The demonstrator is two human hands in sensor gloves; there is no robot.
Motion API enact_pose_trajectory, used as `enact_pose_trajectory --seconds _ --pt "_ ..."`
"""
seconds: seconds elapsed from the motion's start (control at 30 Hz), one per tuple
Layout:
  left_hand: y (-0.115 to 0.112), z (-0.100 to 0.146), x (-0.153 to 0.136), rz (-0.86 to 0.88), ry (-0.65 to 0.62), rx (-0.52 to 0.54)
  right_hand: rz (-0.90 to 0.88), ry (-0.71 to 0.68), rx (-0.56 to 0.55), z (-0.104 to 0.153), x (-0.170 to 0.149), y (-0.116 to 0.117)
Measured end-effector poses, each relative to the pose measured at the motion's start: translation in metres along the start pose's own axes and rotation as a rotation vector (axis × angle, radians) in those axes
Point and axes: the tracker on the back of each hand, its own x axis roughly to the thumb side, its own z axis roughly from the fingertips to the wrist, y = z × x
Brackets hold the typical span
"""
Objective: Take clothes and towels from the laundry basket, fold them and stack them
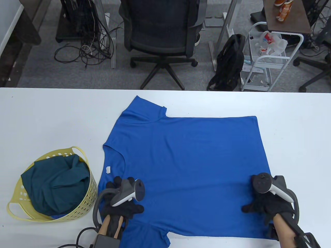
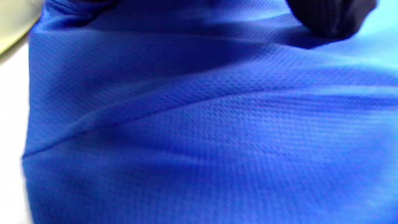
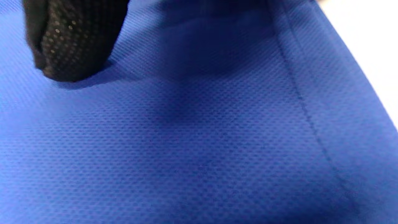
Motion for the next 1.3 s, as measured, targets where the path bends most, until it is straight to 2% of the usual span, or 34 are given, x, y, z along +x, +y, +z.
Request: enact_pose_trajectory --seconds 0.07,0.17,0.27,0.47,0.67,0.83,0.97,1.07,1.17,1.3 --pt "0.005 0.008 -0.004 0.001 0.012 0.099 -0.024 -0.019 -0.053 0.007 -0.001 -0.003" --pt "0.018 0.027 -0.009 0.005 0.041 0.327 -0.043 -0.041 -0.169 0.026 -0.001 -0.014" --pt "0.025 0.042 -0.012 -0.026 0.085 0.397 -0.005 -0.041 -0.264 0.042 0.001 -0.02" --pt "0.025 0.049 -0.019 -0.065 0.144 0.333 0.066 0.018 -0.291 0.048 0.003 -0.021" --pt "0.02 0.041 -0.021 -0.076 0.178 0.287 0.226 0.189 -0.339 0.044 0.004 -0.018" --pt "0.015 0.032 -0.025 -0.098 0.209 0.268 0.256 0.248 -0.316 0.031 0.001 -0.012" --pt "0.008 0.02 -0.024 -0.166 0.248 0.227 0.274 0.263 -0.34 0.028 0.001 -0.012" --pt "0.006 0.016 -0.016 -0.249 0.285 0.271 0.27 0.272 -0.348 0.028 -0.002 -0.012" --pt "0.004 0.012 -0.007 -0.345 0.311 0.27 0.264 0.283 -0.37 0.027 -0.004 -0.013" --pt "0.004 0.006 -0.001 -0.374 0.349 0.289 0.247 0.303 -0.406 0.024 -0.01 -0.014"
